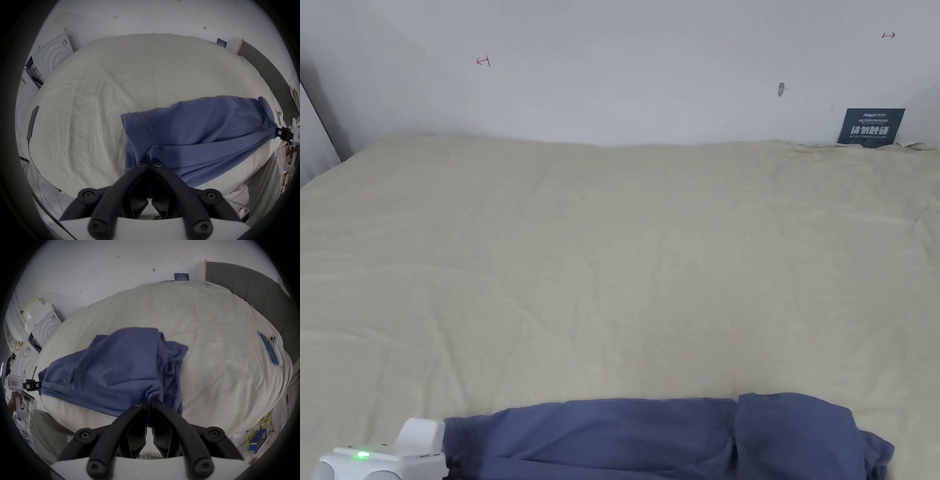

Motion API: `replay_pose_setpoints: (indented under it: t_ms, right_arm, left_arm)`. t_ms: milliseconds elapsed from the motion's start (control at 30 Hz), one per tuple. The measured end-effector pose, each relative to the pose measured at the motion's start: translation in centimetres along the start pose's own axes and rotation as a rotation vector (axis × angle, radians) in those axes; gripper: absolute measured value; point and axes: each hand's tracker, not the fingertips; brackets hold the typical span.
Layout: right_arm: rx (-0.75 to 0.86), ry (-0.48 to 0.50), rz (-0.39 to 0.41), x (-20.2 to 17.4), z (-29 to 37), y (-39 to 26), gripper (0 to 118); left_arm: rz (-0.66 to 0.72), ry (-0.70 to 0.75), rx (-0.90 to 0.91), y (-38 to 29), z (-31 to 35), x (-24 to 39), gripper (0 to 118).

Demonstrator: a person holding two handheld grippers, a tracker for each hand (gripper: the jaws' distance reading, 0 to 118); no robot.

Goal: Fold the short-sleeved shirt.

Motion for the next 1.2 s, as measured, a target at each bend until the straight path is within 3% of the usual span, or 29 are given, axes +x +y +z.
replay_pose_setpoints:
  t_ms: [200,267,333,367,400,433,533,933,1000,1133,1200]
  right_arm:
    - [0.014,-0.012,-0.023,-0.4,0.6,-0.1,4]
    - [0.025,-0.016,-0.017,-0.8,1.1,0.2,13]
    - [0.037,-0.022,-0.009,-1.3,1.7,0.7,40]
    - [0.047,-0.032,0.002,-1.7,2.1,0.9,66]
    - [0.064,-0.043,0.02,-2.0,2.6,1.4,81]
    - [0.091,-0.051,0.037,-2.4,3.1,1.9,81]
    - [0.17,-0.055,0.075,-3.7,4.8,3.6,93]
    - [0.533,-0.08,0.147,-9.6,11.9,10.6,94]
    - [0.578,-0.095,0.157,-10.4,12.2,11.1,94]
    - [0.655,-0.125,0.144,-11.4,12.2,11.4,93]
    - [0.671,-0.139,0.135,-11.4,11.6,11.4,87]
  left_arm:
    - [-0.005,0.018,0.01,-0.2,0.1,0.4,0]
    - [-0.013,0.016,0.012,-0.1,0.6,0.6,7]
    - [-0.013,0.016,0.011,0.2,1.1,0.7,25]
    - [-0.008,0.017,0.01,0.4,1.4,0.8,54]
    - [-0.005,0.011,0.015,0.6,1.8,0.8,79]
    - [0.001,0.004,0.026,0.9,2.2,0.8,94]
    - [0.032,-0.002,0.065,1.9,3.6,1.2,116]
    - [0.026,-0.012,0.481,8.2,11.1,3.5,115]
    - [0.03,0.005,0.517,8.9,11.7,4.0,108]
    - [0.033,0.03,0.595,9.3,11.5,5.0,82]
    - [0.028,0.071,0.654,9.0,11.1,5.8,74]
